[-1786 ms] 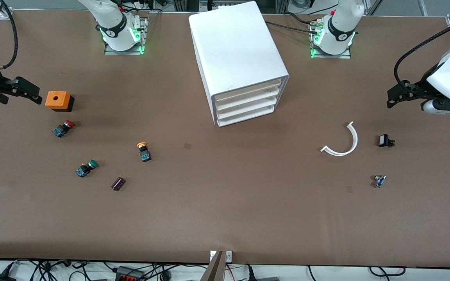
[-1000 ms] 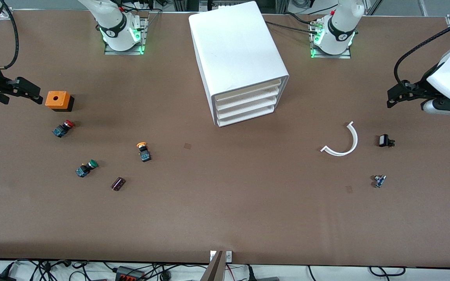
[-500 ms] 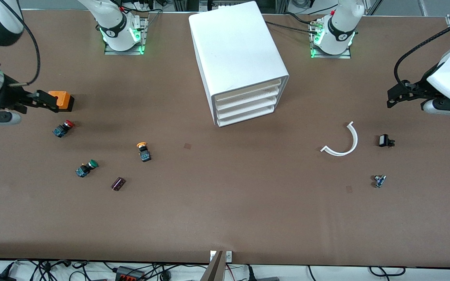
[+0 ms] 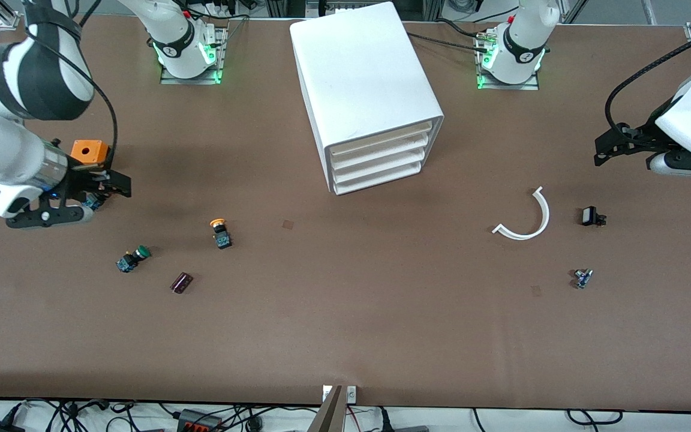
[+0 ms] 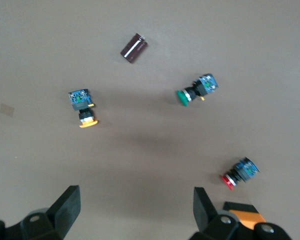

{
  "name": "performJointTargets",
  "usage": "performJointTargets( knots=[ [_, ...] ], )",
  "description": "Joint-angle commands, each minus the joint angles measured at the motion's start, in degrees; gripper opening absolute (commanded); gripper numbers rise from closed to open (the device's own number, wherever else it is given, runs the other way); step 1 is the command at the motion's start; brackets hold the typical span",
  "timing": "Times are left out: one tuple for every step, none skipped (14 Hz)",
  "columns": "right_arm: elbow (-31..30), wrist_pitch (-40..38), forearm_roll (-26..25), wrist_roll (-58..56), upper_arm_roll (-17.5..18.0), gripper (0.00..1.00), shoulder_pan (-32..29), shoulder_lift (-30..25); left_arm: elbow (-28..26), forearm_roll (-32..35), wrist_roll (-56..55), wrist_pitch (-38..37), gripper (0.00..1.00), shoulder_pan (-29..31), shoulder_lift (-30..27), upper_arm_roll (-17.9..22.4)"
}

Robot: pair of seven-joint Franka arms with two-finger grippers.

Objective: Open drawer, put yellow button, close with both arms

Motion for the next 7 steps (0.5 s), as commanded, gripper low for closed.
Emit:
performJointTargets(
  knots=[
    [0.46, 3.63, 2.31, 0.17, -0.11, 1.0, 1.45, 2.81, 0.64, -1.01, 0.5, -1.95, 1.0, 0.33, -0.51, -0.18],
    [0.46, 5.38, 2.22, 0.96, -0.11, 1.0, 2.24, 4.21, 0.64, -1.1, 0.5, -3.52, 1.0, 0.33, -0.51, -0.27],
    [0.46, 6.88, 2.05, 1.57, -0.11, 1.0, 2.94, 5.62, 1.17, -1.19, 0.59, -5.63, 1.0, 0.33, -0.51, -0.27],
    [0.46, 7.5, 2.31, 1.67, -0.11, 1.0, 3.12, 6.85, 1.87, -1.36, 0.77, -8.95, 1.0, 0.33, -0.42, -0.35],
    [0.46, 7.68, 2.31, 1.67, -0.11, 1.0, 3.38, 7.73, 2.05, -2.06, 0.86, -11.95, 1.0, 0.07, -0.42, -0.53],
    [0.46, 8.64, 2.4, 1.67, -0.11, 1.0, 4.26, 8.87, 2.49, -5.46, 0.86, -14.59, 1.0, -0.19, -0.07, -0.44],
    [0.46, 9.61, 2.31, 1.67, -0.11, 1.0, 4.7, 9.93, 2.58, -8.54, 1.2, -16.87, 1.0, -0.37, 0.28, -0.36]
  ],
)
